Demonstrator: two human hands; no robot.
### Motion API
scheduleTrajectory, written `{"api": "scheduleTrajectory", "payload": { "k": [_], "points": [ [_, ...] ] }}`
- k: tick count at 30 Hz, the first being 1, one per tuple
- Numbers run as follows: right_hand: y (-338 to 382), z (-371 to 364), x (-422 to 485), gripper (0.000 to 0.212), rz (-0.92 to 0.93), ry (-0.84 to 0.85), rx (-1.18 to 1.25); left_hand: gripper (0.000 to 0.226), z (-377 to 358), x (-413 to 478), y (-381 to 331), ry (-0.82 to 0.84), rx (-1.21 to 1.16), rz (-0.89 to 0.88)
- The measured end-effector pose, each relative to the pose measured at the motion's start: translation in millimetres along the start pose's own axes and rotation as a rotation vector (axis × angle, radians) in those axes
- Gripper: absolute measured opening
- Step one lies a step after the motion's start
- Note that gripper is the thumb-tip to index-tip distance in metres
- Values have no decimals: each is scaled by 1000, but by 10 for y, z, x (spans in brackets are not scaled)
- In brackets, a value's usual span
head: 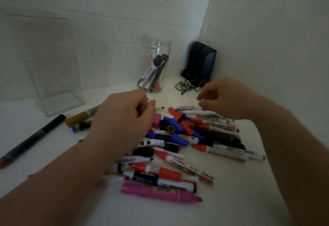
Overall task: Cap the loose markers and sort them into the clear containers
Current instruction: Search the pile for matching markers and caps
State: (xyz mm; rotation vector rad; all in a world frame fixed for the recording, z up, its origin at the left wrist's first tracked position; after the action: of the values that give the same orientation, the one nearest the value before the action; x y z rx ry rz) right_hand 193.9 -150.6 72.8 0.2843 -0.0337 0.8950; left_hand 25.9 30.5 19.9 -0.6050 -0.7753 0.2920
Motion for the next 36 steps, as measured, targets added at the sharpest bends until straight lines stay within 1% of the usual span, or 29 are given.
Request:
{"api": "scheduleTrajectory", "payload": {
  "k": [4,8,12,16,20,24,26,27,29,30,31,32,33,34,36],
  "points": [
    [-179,-61,-265,7,-3,82,-56,41,-73,-69,-104,50,18,4],
    [-246,-161,-371,5,-16,229,-70,40,-110,-105,-189,105,44,46],
    [-201,-232,-346,13,-5,300,-150,41,-117,-118,-215,105,45,75],
    [-218,-309,-316,12,-50,402,-131,39,-129,-115,-202,86,51,79],
    [-250,-325,-289,11,-43,392,-126,38,-144,-121,-175,95,66,76],
    [-283,-324,-328,23,-39,426,-191,40,-146,-155,-225,119,53,39],
    [-294,-352,-332,22,-40,448,-206,34,-135,-202,-297,182,51,-14],
    [-298,-365,-327,20,-40,454,-199,28,-138,-244,-368,230,59,-82],
    [-293,-359,-318,18,-30,455,-172,14,-187,-348,-584,353,116,-281],
    [-296,-339,-315,19,-23,439,-154,17,-262,-412,-710,431,159,-386],
    [-303,-315,-317,19,-18,416,-137,25,-368,-482,-838,523,217,-483],
    [-305,-294,-322,18,-11,391,-120,31,-492,-551,-950,616,290,-542],
    [-309,-271,-327,18,0,359,-103,36,-620,-598,-1005,710,360,-530],
    [-320,-250,-331,18,13,319,-86,38,-720,-615,-1047,764,416,-495],
    [-357,-199,-337,18,38,221,-48,39,-807,-512,-1106,734,408,-399]
  ]
}}
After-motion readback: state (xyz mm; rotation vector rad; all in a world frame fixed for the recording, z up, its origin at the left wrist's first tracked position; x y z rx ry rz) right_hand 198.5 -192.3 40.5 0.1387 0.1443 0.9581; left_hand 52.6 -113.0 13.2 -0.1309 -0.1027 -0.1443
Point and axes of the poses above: each hand's wrist, its own x-axis towards the middle knuckle, its own z-axis out of the back of the hand, y = z × x, the point moved 3 cm from there along x, towards the middle knuckle, and after that the axes turned 8 degrees about z, right-handed, at the moved point
